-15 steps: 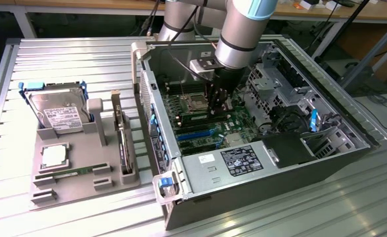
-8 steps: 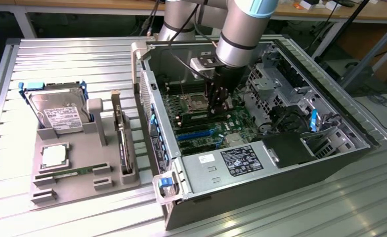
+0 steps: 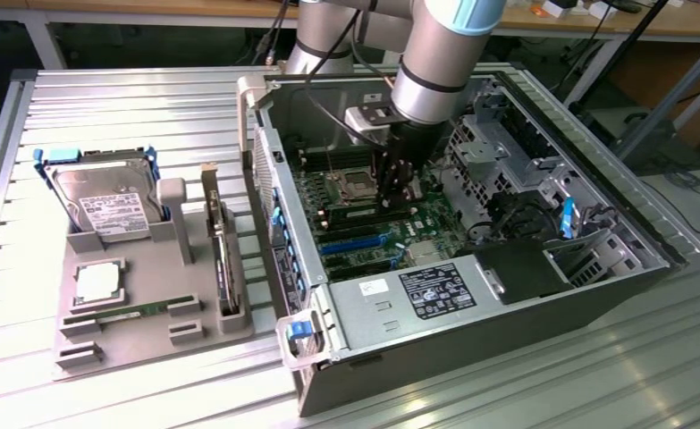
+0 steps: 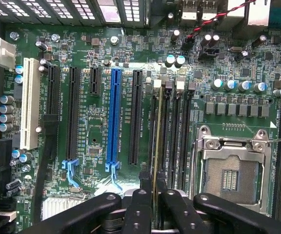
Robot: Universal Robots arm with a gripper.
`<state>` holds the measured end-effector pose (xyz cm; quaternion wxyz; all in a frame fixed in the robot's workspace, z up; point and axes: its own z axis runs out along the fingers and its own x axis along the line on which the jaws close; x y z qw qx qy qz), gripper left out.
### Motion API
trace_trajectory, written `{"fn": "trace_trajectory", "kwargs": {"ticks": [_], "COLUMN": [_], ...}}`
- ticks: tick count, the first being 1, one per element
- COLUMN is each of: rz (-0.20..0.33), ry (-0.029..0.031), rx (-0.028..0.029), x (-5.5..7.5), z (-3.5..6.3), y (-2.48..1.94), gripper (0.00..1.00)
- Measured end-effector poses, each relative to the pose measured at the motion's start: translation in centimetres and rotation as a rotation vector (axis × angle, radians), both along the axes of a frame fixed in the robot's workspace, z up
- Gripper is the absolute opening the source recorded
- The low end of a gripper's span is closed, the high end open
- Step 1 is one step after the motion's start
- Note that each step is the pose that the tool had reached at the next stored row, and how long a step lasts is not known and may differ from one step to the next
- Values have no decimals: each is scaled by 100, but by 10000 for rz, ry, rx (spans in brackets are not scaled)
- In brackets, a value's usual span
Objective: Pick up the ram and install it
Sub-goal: 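Insert the ram into the slot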
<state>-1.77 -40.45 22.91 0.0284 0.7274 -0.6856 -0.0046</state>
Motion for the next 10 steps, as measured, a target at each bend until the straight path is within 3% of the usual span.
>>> {"fn": "trace_trajectory", "kwargs": {"ticks": [10], "rz": [0], "ry": [1], "rx": [-3], "x": [3], "z": [-23], "y": [8], "gripper": [14]}}
